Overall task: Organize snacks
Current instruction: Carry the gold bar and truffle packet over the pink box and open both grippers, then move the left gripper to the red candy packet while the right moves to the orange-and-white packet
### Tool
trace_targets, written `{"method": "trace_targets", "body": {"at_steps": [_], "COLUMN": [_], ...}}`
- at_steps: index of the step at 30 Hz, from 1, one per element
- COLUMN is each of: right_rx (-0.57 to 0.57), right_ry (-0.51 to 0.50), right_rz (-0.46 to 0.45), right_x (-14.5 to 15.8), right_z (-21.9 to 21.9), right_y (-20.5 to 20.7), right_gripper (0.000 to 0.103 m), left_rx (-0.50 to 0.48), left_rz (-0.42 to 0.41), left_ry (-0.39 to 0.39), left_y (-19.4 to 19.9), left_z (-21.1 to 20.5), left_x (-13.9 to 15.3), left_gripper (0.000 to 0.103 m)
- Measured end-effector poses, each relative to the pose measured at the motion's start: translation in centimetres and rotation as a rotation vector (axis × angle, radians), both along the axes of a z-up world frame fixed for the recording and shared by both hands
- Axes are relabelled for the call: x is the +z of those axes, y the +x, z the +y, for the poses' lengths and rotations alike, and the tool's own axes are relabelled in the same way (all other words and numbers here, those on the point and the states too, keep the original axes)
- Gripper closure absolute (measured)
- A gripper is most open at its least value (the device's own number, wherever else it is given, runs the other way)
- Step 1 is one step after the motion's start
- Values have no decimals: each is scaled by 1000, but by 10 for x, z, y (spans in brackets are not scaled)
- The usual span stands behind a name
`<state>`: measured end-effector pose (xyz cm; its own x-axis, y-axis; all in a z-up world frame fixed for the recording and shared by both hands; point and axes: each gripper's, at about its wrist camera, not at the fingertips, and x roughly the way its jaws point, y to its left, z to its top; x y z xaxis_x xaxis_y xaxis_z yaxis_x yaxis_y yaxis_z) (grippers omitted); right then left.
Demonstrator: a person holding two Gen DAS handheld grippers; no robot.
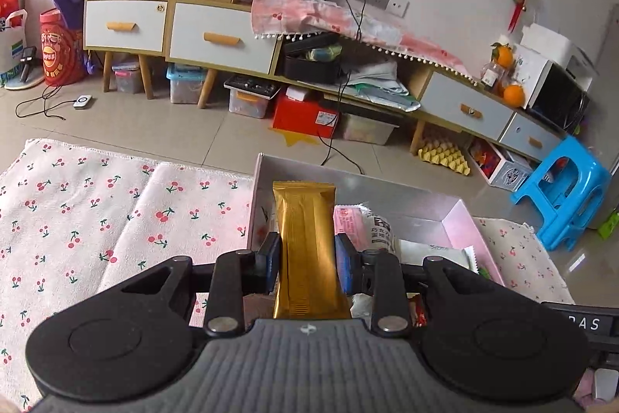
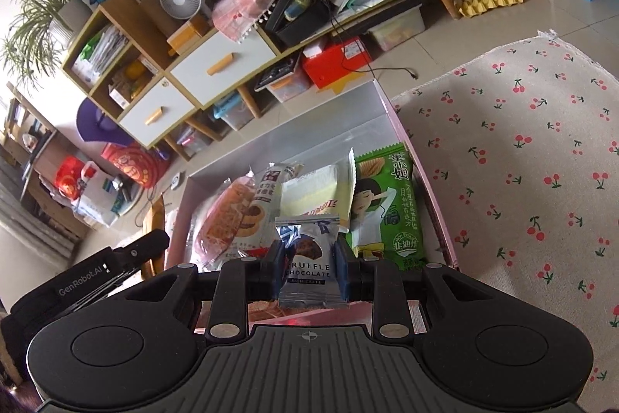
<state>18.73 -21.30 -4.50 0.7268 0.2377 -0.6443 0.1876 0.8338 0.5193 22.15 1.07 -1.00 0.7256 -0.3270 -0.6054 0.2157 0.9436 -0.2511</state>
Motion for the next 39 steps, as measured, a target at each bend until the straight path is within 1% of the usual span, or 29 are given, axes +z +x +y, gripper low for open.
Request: {"method": "trace_targets", "body": {"at_steps": [3, 8, 9, 10, 11, 13, 16, 17, 18, 20, 25, 28, 30, 32, 33, 35, 39], "right_rx": [9, 20, 22, 22, 20, 10, 5, 3, -1, -5, -6, 6, 14, 22, 26, 29, 46], "right_ry": [-14, -29, -23, -18, -14, -10, -6, -3, -1, 1, 0, -16, -31, -44, -51, -64, -86], "right_rz": [-2, -12, -10, -9, -10, -19, -20, -22, -25, -33, -38, -32, -25, -18, -14, -11, -4], "right_x": [-1, 1, 2, 3, 3, 6, 9, 10, 12, 15, 23, 26, 26, 27, 27, 27, 27], "right_z": [4, 7, 6, 5, 4, 2, -1, -2, -3, -5, -10, -11, -10, -11, -11, -11, -12], "right_y": [0, -1, -1, -1, -1, -3, -4, -5, -6, -9, -17, -23, -29, -33, -36, -42, -52], "right_gripper": [77, 72, 72, 69, 59, 50, 47, 44, 43, 37, 33, 33, 33, 32, 31, 22, 21], "left_rx": [9, 3, 5, 9, 5, -6, -14, -13, -13, -18, -17, -19, -17, -18, -19, -20, -22], "left_rz": [22, 44, 49, 47, 45, 46, 41, 37, 33, 33, 48, 55, 61, 68, 72, 85, 107], "left_ry": [9, 25, 29, 31, 30, 34, 44, 50, 54, 55, 60, 73, 81, 84, 86, 94, 110], "left_y": [2, 2, 3, 2, 2, 1, 0, -1, -3, -5, -13, -20, -23, -28, -29, -33, -41], "left_z": [3, 2, 1, 1, 0, -1, -3, -4, -4, -4, -4, -2, -1, 1, 2, 3, 6], "left_x": [-4, -6, -6, -6, -5, -5, -2, -1, 1, 3, 7, 10, 12, 13, 14, 14, 15], "left_gripper": [76, 74, 70, 68, 63, 58, 46, 40, 37, 34, 25, 19, 13, 11, 9, 6, 1]}}
